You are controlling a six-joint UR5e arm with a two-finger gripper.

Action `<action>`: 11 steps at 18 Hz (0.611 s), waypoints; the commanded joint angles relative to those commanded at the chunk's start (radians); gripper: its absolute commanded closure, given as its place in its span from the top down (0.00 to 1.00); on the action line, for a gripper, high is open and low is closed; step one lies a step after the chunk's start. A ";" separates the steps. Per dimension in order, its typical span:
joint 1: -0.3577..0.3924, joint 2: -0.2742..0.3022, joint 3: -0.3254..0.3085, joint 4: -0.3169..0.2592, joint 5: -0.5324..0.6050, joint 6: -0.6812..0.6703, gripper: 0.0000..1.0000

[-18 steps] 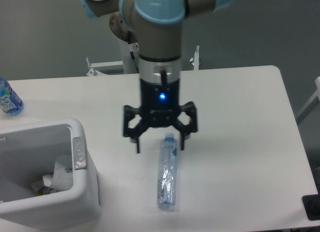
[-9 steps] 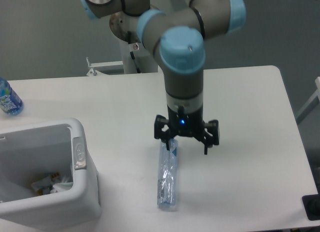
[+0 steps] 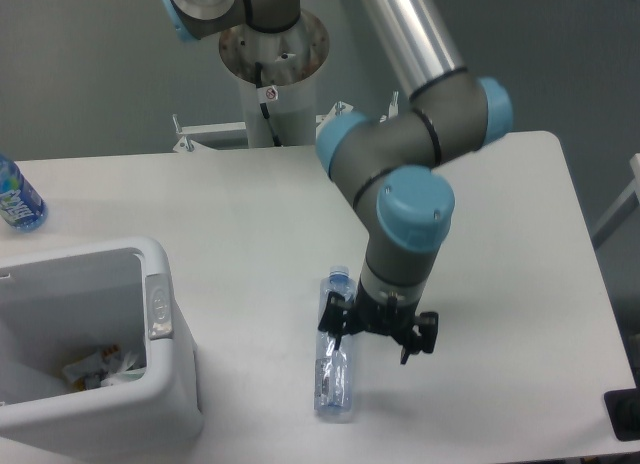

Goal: Place the trash in the trash can
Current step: 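Lower the gripper around the bottle and close on it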

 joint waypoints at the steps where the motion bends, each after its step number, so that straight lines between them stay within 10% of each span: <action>1: -0.008 -0.012 -0.003 0.018 0.000 -0.015 1.00; 11: -0.057 -0.084 -0.006 0.118 0.008 -0.100 1.00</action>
